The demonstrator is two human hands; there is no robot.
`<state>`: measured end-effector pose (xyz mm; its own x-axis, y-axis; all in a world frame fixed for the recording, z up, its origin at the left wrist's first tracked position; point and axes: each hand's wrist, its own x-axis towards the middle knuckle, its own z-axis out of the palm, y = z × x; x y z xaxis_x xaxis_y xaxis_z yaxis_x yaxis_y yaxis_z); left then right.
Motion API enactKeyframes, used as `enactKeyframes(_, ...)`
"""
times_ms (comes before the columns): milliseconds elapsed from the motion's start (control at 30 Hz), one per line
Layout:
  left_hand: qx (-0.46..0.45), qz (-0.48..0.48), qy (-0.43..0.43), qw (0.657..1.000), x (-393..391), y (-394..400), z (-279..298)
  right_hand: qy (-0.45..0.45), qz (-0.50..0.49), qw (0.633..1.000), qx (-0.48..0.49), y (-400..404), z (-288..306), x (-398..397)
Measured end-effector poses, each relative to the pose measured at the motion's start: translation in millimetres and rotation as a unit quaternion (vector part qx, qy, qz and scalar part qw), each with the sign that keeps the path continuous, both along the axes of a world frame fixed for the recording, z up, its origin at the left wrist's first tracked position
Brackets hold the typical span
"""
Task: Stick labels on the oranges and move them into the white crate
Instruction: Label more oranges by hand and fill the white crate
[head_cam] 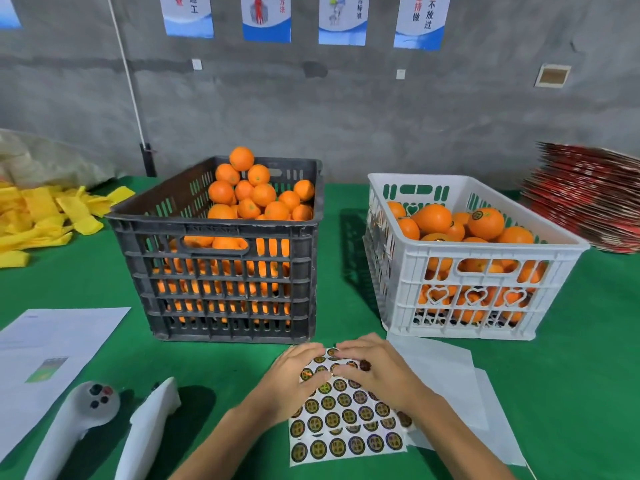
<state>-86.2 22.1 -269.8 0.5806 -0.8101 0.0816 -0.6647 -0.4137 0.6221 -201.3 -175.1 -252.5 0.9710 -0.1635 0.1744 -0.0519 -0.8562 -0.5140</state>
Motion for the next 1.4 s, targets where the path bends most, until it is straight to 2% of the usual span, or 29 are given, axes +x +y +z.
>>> enactKeyframes(167,-0.001,-0.013,0.003,1.000,4,1,-3,-0.007,0.017,0.999,0.049,-4,5,9)
enactKeyframes(300,0.005,-0.016,0.014,1.000,5,1,-4,-0.001,0.002,0.989,0.149,-2,4,15)
enactKeyframes(467,0.007,-0.013,0.024,1.000,4,2,0,0.043,-0.048,0.948,0.312,5,10,21)
enactKeyframes(567,-0.018,-0.004,0.021,1.000,0,4,11,0.000,-0.113,0.928,0.356,9,19,23)
enactKeyframes(700,-0.141,-0.026,-0.048,0.989,-10,2,60,-0.170,-0.165,0.904,0.357,7,70,38)
enactKeyframes(800,-0.276,-0.043,-0.149,0.949,-11,-5,121,-0.270,-0.133,0.867,0.397,12,128,56)
enactKeyframes(900,-0.382,-0.039,-0.209,0.899,3,-12,181,-0.308,-0.096,0.862,0.391,20,177,76)
enactKeyframes(1033,-0.411,0.029,-0.184,0.892,51,-11,242,-0.309,-0.084,0.868,0.379,26,219,106)
enactKeyframes(1100,-0.385,0.084,-0.171,0.903,90,-15,263,-0.296,-0.073,0.886,0.350,25,229,120)
enactKeyframes(1167,-0.311,0.134,-0.181,0.924,136,-26,278,-0.282,-0.061,0.903,0.319,23,233,135)
enactKeyframes(1300,-0.032,0.118,-0.181,0.976,214,-59,281,-0.238,-0.055,0.937,0.249,15,228,166)
enactKeyframes(1400,0.157,0.054,-0.171,0.971,244,-94,273,-0.217,-0.042,0.948,0.231,1,218,189)
